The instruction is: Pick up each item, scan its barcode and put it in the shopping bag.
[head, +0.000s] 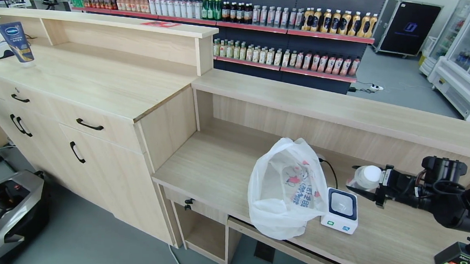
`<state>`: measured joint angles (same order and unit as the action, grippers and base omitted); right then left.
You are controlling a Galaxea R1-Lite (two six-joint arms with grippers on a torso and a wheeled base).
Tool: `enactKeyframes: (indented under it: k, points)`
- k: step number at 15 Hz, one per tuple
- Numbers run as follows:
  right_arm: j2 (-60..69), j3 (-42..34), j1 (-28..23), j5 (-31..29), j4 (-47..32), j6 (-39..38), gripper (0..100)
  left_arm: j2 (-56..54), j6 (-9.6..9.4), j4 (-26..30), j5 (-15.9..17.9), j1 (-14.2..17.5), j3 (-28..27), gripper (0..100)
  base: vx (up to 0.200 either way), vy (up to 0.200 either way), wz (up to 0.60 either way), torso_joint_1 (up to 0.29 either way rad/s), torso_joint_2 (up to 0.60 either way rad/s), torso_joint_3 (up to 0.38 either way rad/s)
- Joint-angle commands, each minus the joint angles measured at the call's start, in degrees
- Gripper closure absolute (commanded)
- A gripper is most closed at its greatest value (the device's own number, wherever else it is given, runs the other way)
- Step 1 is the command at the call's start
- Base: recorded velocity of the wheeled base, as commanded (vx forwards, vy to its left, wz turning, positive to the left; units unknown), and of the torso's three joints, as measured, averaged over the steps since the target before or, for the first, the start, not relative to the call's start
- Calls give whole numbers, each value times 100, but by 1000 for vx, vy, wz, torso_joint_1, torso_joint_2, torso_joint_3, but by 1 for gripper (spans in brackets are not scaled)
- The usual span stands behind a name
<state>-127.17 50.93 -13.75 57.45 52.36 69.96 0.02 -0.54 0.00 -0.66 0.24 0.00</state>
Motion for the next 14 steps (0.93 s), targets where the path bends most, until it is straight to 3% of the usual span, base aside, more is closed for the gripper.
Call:
enactKeyframes:
  k: [1, 14]
  points:
    - [-97, 101, 30, 3, 2, 0, 100, -2, 1, 0, -4, 2, 0, 100, 0, 0, 0, 0, 0, 0]
    - [-598, 716, 294, 11, 2, -132, 100, -2, 1, 0, 4, 2, 0, 100, 0, 0, 0, 0, 0, 0]
